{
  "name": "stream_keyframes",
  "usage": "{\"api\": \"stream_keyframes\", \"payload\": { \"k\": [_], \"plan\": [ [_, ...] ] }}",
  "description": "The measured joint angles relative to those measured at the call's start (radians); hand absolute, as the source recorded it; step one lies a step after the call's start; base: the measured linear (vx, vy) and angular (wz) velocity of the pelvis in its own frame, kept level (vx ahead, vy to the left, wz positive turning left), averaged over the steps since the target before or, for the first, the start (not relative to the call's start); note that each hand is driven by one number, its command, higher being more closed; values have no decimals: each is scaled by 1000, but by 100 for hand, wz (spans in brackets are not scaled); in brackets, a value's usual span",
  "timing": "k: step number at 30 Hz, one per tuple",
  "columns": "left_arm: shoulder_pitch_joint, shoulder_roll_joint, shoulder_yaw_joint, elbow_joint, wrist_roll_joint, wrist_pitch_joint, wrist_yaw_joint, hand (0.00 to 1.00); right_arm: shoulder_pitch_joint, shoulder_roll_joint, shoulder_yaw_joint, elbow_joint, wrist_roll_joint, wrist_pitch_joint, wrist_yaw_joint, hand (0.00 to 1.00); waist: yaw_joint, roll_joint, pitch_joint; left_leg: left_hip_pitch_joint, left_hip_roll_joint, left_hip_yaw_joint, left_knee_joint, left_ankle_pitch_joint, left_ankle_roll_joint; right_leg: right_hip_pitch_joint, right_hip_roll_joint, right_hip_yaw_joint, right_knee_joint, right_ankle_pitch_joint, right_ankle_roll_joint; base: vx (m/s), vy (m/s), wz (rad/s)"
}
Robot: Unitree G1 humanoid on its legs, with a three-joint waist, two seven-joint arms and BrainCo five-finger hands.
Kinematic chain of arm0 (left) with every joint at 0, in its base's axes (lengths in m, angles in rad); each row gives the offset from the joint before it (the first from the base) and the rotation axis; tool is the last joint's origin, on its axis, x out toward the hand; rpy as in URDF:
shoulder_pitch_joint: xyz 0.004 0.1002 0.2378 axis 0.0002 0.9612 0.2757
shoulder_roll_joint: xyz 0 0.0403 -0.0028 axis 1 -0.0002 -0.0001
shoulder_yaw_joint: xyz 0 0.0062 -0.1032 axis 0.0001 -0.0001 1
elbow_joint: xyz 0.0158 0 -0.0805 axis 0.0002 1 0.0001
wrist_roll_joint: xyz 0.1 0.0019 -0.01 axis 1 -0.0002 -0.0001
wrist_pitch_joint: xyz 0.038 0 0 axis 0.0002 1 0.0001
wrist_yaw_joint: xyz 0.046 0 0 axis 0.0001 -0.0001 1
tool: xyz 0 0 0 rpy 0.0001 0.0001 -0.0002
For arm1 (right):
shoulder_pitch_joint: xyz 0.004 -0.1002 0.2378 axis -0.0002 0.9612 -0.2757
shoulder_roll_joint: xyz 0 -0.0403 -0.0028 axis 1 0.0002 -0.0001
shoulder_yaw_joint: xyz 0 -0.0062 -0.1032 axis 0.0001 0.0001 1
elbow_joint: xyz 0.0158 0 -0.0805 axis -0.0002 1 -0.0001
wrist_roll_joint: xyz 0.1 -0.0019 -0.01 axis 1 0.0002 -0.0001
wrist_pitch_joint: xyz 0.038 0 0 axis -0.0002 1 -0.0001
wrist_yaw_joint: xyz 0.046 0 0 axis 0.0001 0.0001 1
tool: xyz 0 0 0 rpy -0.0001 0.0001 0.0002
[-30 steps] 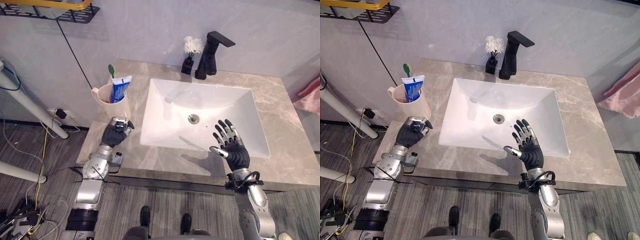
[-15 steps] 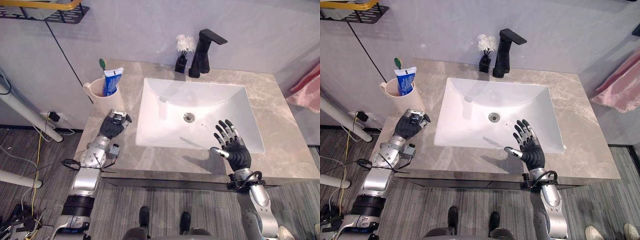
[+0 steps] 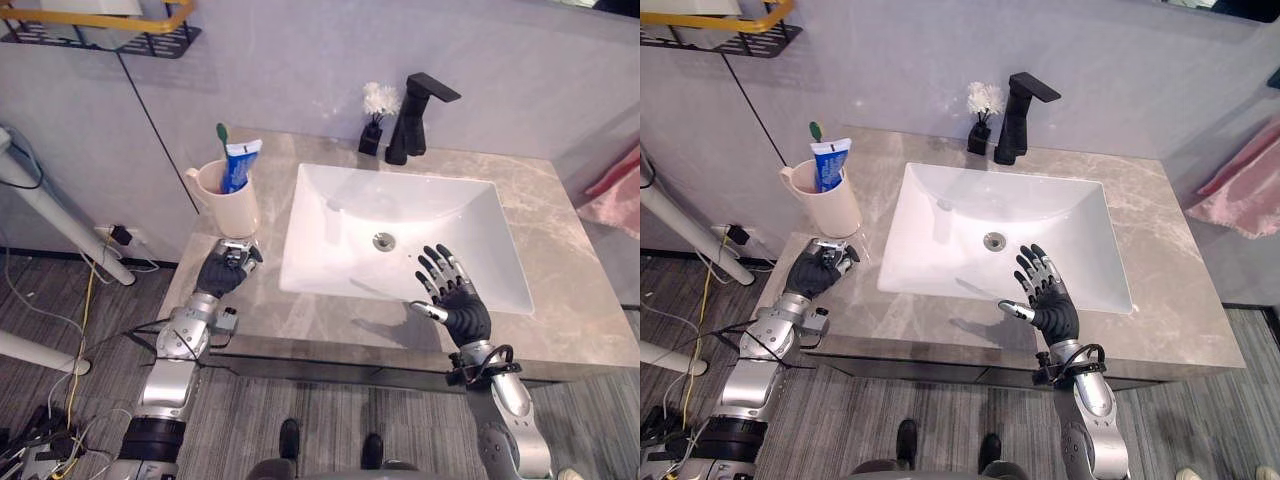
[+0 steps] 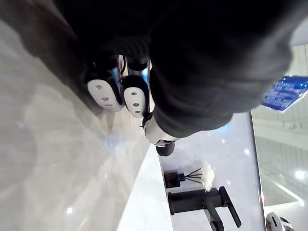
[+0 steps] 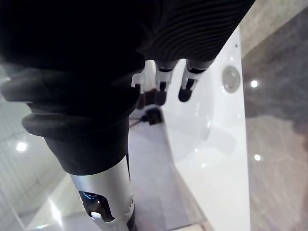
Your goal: Organize washtable
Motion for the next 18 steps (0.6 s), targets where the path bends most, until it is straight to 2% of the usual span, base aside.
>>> {"api": "stream_keyframes", "payload": {
  "k": [5, 11, 18],
  "plan": [
    [66, -19, 52, -9, -31, 1, 6, 100, 1, 0, 9, 8, 0, 3, 2, 0, 1, 12, -18, 3, -1, -14, 0, 2, -4, 10, -1, -17, 2, -6, -4, -11, 4, 9],
    [78, -44, 60, -15, -50, 3, 8, 100, 2, 2, 10, 43, -1, 9, 2, 0, 8, 12, -20, 8, 0, -27, 0, 5, -8, 20, 0, -29, 1, -10, -7, -2, 1, 7],
    [77, -68, 73, -16, -50, 22, 24, 100, 2, 2, 10, 44, -1, 9, 2, 0, 3, 15, -36, 7, 1, -21, 0, 5, -7, 18, 1, -26, 0, -8, -2, 3, 0, -1]
  ]
}}
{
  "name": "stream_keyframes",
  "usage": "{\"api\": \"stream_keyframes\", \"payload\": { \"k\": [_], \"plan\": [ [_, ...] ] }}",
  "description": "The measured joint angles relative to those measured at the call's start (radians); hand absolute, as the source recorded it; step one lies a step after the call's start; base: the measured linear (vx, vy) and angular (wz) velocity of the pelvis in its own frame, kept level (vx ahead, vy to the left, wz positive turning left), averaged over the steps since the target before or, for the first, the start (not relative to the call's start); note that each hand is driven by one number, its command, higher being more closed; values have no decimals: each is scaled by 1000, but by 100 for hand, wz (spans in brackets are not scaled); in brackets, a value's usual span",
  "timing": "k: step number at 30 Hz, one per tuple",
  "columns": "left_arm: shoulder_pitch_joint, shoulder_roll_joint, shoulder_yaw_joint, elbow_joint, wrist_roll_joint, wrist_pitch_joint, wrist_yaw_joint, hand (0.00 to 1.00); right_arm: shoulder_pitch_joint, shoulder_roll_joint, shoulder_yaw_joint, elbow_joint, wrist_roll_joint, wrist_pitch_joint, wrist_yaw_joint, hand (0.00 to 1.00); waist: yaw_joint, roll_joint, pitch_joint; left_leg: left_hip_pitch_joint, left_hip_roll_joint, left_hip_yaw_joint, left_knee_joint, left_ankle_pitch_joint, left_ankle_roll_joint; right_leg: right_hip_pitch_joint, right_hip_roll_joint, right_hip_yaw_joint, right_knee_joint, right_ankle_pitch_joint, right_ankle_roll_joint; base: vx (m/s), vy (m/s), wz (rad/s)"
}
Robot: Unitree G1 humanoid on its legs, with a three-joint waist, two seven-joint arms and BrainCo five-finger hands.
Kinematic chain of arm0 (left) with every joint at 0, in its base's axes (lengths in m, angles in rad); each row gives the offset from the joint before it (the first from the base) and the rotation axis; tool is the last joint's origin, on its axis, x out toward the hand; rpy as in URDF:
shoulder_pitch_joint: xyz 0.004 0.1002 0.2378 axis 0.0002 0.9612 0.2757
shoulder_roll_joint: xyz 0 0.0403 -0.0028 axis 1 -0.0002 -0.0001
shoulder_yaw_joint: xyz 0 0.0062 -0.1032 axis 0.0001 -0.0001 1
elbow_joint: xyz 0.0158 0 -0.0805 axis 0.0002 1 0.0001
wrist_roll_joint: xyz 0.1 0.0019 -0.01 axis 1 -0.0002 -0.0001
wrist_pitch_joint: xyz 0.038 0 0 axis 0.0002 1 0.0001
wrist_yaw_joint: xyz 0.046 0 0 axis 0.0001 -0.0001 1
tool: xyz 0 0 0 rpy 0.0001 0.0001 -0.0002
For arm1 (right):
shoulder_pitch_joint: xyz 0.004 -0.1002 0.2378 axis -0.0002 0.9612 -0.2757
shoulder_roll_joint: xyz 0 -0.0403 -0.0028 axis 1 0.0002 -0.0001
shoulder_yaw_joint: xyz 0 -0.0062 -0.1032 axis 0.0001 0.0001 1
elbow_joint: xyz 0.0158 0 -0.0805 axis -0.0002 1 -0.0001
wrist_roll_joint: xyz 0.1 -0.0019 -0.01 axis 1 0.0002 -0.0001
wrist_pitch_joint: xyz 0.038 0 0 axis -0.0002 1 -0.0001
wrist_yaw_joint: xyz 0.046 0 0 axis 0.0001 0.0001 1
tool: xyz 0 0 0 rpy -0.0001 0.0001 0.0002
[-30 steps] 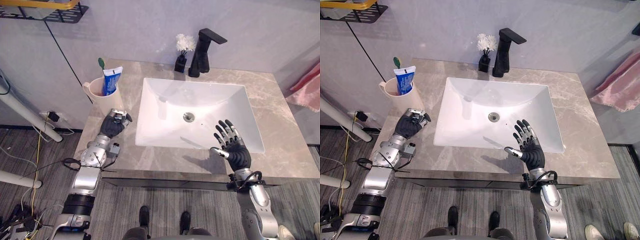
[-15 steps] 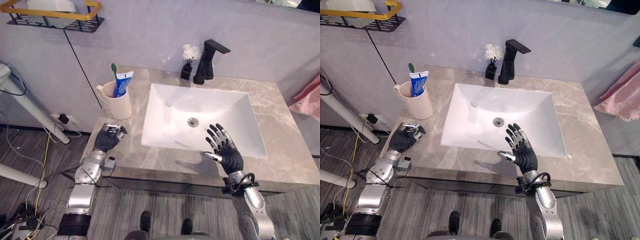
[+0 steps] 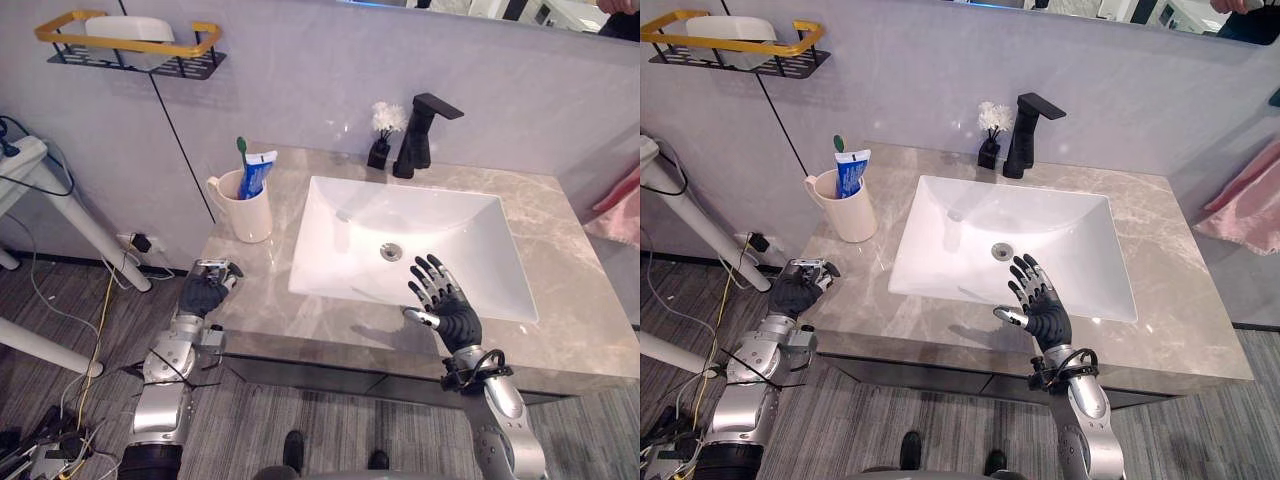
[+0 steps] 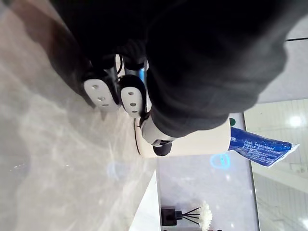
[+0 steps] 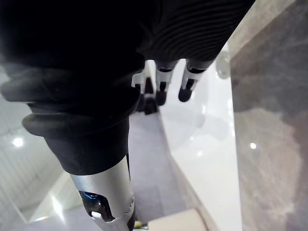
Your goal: Organize washtable
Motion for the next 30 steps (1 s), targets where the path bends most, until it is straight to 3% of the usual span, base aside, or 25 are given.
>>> {"api": "stream_keyframes", "payload": {
  "k": [9, 18, 30],
  "plan": [
    [-49, 12, -20, 1, 12, 8, 1, 100, 0, -3, 0, 1, 1, 0, -4, 0, -2, 0, -1, -17, 3, 21, 0, -1, 0, -32, 1, 21, 1, 1, -1, 1, 1, -7],
    [-181, 70, -45, 59, 22, 12, 5, 100, -3, -13, -1, 1, 18, -1, -7, 0, -4, -5, -1, -54, 5, 34, 5, 2, 3, -71, 3, 37, 0, 11, 0, 29, 3, -5],
    [-283, 156, -43, 106, 24, 19, 24, 100, -36, -13, -4, -5, 19, -15, -7, 0, -2, -36, 35, -91, 11, 58, 0, 1, 2, -122, 7, 60, 5, 21, -5, -9, 6, -5]
  ]
}}
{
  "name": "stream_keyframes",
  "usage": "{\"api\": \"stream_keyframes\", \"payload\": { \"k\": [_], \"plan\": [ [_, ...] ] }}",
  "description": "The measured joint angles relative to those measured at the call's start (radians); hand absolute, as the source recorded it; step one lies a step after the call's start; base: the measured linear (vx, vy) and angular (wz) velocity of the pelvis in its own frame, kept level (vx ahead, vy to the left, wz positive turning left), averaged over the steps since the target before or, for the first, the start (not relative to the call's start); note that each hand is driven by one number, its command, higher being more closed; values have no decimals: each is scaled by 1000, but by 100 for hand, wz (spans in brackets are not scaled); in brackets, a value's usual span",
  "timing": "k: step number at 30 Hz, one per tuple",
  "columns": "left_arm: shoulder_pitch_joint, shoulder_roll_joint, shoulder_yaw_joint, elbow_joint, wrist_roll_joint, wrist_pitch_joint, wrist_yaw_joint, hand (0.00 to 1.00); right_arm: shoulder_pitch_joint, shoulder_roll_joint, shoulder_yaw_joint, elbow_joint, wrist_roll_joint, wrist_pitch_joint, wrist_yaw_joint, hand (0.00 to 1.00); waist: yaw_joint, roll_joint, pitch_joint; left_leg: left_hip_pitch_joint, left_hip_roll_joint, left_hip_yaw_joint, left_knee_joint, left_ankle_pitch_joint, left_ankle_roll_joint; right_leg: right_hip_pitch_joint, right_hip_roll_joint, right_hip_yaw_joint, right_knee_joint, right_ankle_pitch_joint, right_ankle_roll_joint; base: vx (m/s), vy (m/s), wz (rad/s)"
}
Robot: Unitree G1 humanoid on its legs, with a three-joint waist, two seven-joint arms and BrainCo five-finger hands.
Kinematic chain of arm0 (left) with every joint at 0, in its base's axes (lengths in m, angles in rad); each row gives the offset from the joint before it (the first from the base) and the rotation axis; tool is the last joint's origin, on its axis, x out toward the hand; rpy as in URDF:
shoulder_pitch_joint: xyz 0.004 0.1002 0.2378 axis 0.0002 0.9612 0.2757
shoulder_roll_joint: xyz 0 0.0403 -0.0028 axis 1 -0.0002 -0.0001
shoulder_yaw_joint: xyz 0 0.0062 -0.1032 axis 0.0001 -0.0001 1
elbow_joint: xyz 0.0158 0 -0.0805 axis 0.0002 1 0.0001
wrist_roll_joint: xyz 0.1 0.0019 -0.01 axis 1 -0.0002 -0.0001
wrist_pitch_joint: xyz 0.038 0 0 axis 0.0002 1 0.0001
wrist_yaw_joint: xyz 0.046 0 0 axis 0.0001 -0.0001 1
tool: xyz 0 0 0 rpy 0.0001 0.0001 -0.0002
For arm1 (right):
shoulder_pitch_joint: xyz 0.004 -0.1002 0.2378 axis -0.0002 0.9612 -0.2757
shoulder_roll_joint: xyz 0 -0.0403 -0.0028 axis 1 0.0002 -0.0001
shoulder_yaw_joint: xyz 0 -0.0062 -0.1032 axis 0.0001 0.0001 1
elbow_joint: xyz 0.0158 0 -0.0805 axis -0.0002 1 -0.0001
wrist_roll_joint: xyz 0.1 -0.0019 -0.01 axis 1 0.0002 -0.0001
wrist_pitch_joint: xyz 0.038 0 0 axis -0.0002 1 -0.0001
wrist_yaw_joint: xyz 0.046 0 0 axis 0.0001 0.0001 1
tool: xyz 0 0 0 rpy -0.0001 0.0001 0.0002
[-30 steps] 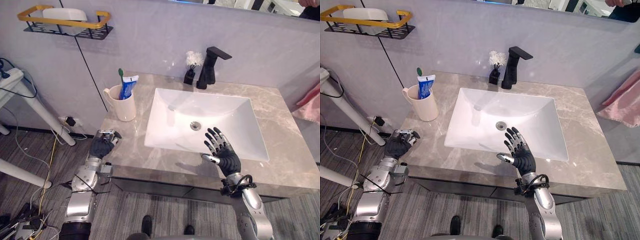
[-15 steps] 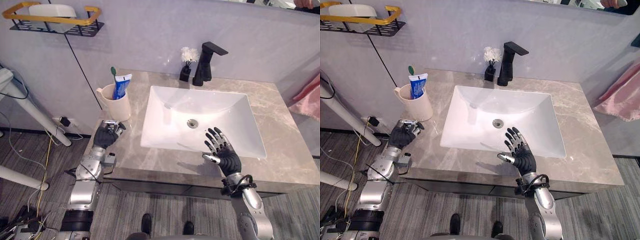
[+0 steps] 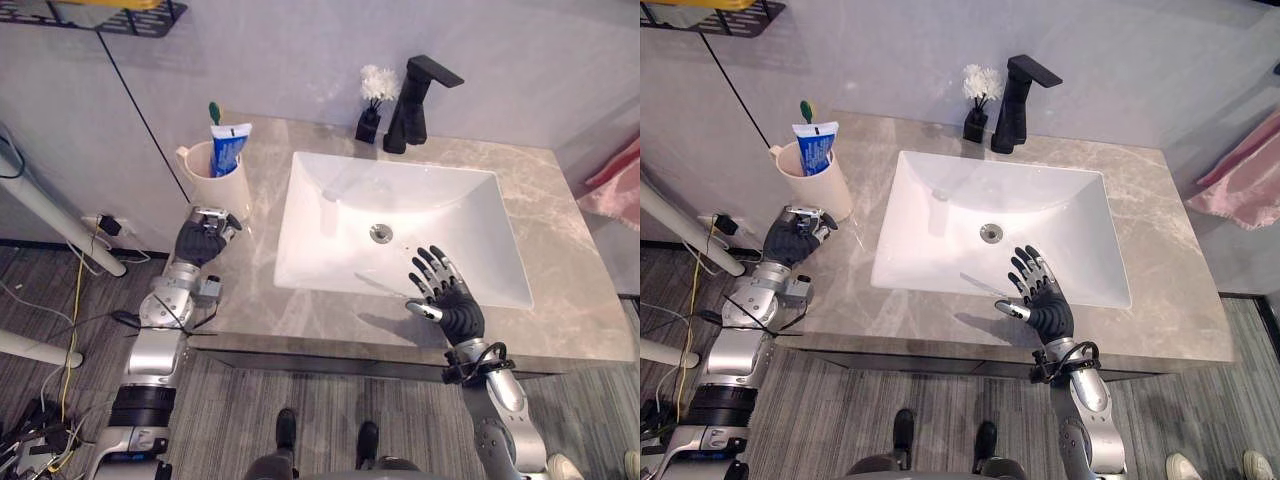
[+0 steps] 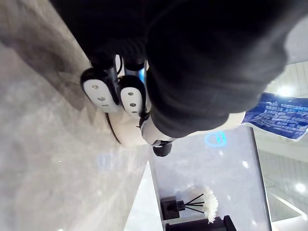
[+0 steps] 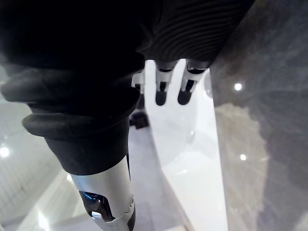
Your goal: Organize washtable
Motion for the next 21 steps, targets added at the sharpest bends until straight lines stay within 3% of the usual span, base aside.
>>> {"api": "stream_keyframes", "payload": {
  "k": [21],
  "plan": [
    [-186, 77, 14, 68, 8, -1, 39, 100, -47, -7, -20, -43, 2, -39, 1, 0, 0, -9, 93, -36, 8, 8, 6, 3, -2, -38, 10, 3, -2, 15, -12, 15, -1, -1]
  ]
}}
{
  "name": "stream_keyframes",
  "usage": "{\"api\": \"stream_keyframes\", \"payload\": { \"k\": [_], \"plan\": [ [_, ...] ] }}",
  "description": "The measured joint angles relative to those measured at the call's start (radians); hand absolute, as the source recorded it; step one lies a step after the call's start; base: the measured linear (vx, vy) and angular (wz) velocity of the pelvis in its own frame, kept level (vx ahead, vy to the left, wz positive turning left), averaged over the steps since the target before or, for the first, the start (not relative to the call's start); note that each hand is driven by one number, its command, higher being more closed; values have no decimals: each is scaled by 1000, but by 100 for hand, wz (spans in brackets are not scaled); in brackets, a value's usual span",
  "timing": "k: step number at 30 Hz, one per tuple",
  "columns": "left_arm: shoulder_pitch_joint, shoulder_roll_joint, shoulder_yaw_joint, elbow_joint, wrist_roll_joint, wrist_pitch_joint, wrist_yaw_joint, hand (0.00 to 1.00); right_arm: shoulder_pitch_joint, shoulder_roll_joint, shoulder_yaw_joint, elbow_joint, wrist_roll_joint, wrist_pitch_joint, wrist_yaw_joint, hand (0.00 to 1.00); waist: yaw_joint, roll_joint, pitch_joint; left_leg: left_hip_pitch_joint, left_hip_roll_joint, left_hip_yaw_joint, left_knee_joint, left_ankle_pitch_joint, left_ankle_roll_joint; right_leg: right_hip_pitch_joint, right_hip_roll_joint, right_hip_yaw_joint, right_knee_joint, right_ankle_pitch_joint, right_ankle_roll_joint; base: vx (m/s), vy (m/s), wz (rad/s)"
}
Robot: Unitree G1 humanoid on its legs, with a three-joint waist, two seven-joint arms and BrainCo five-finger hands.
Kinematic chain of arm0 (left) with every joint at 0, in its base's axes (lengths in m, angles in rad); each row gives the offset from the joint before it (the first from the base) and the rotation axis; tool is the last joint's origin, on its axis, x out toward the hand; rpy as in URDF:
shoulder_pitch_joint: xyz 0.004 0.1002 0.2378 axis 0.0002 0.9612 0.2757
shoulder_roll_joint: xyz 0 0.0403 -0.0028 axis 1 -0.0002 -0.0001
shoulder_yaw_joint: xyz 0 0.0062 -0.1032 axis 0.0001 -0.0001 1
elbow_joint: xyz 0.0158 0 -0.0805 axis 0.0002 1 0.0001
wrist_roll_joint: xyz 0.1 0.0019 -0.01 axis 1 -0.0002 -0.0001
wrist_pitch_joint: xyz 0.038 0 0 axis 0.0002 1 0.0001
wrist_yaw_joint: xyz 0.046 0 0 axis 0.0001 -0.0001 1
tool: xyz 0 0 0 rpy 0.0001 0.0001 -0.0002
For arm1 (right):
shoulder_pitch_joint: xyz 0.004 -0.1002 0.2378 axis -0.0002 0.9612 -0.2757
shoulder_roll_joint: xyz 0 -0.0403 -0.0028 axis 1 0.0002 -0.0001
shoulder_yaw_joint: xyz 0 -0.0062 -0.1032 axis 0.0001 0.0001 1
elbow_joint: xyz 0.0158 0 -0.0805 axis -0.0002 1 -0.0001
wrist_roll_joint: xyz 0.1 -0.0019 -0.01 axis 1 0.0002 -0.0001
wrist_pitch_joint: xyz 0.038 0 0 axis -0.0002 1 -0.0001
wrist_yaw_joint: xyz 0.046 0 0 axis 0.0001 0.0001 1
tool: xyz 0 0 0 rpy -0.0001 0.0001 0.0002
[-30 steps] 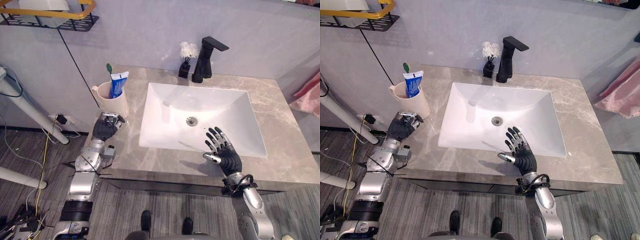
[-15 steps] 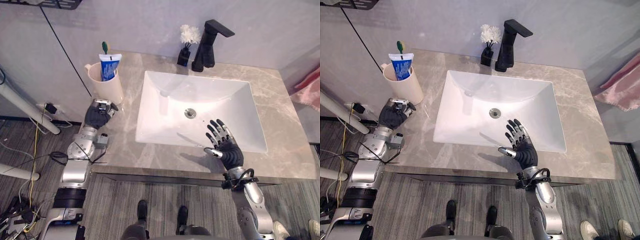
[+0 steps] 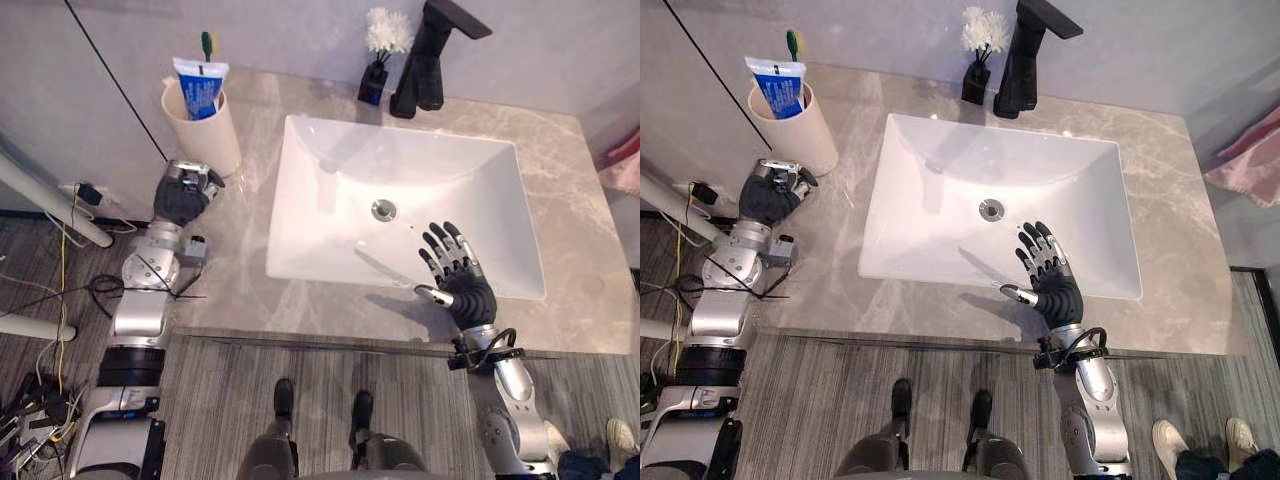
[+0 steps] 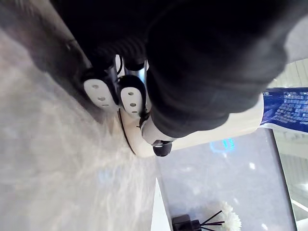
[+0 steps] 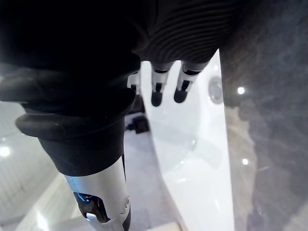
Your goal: Organize washtable
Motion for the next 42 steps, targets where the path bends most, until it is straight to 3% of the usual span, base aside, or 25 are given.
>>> {"api": "stream_keyframes", "payload": {
  "k": [12, 34, 38, 42],
  "plan": [
    [-200, 48, -55, 97, -1, 2, 29, 100, -16, 0, 5, -37, 19, -20, 1, 0, -4, -6, 38, -24, -1, 25, 1, 3, 5, -36, 1, 4, -2, 25, -8, 16, 14, -6],
    [-399, 84, -98, 240, -13, 1, 72, 100, -23, -20, 25, -80, 26, -38, 1, 0, -27, -25, 74, -36, 2, 65, 1, 3, 5, -56, 1, 57, -39, 58, -6, 38, 13, -7],
    [-313, 73, -83, 154, -33, 0, 74, 100, -22, -18, 25, -49, 36, -37, -1, 0, -27, -22, 73, -2, 0, 62, 1, 3, 5, -16, 1, 43, -46, 58, -6, 49, 16, 7],
    [19, -90, 11, -116, -97, -32, 69, 100, -20, -13, -10, -16, 40, -39, -2, 0, -17, 16, 65, 25, -6, 36, 1, -1, 10, 24, -3, 0, -46, 53, -9, 34, 32, 18]
  ]
}}
